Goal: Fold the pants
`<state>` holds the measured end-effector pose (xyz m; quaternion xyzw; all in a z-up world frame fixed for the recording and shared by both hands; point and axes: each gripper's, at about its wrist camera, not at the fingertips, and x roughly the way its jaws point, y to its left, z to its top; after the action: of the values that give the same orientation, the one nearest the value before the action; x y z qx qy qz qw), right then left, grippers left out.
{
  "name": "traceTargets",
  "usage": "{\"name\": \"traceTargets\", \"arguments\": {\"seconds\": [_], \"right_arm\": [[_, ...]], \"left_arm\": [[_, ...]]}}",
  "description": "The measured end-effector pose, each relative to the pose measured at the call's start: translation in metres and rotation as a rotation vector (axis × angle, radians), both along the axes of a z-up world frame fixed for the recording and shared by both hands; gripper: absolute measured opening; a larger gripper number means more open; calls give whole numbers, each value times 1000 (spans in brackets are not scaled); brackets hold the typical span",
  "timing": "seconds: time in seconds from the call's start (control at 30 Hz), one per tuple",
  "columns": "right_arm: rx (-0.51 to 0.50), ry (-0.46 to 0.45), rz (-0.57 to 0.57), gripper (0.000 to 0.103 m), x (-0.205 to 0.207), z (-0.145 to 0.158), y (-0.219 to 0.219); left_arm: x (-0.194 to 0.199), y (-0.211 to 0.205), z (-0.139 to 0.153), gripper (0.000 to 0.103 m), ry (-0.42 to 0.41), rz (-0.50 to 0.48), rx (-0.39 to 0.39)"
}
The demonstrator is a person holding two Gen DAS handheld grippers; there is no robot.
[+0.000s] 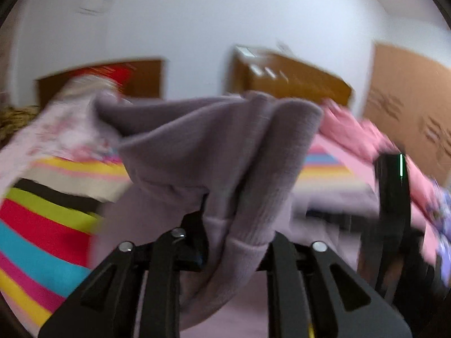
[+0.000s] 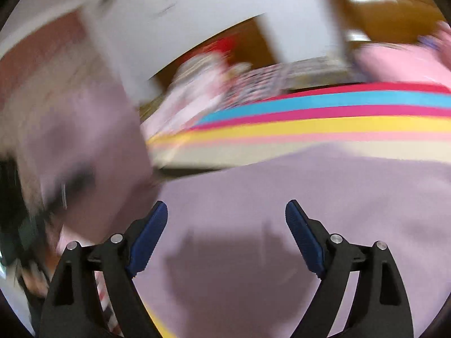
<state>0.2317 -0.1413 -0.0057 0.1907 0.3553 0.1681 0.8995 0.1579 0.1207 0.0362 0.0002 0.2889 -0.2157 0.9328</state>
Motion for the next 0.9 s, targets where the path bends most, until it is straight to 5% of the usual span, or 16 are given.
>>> {"name": "traceTargets", "arguments": {"seconds": [0.1,0.2,0.33,0.5,0.63,0.77,0.9], "right_arm": [[49,10,-98,84,-8,-9,-47],[102,39,-64,84,-7,-23,-52],[122,70,24,84,1,-39,-35],[161,181,213,84,-5,-52,12],[76,240,309,83,-24,-65,54],[-12,254,315,84,-28,-72,80],[10,245,306,83,-31,-56,76]], "left_arm": [[-9,-64,-57,47,118,-161,148],[-30,-81,-79,60,120,-203,210],[-67,-34,-63,91,53,-159,46],[-96,28,-47,96,37,48,21],[-99,94,-55,96,60,240,-34],[-92,133,-61,96,95,374,-128],[-81,151,-51,97,102,438,-168]]}}
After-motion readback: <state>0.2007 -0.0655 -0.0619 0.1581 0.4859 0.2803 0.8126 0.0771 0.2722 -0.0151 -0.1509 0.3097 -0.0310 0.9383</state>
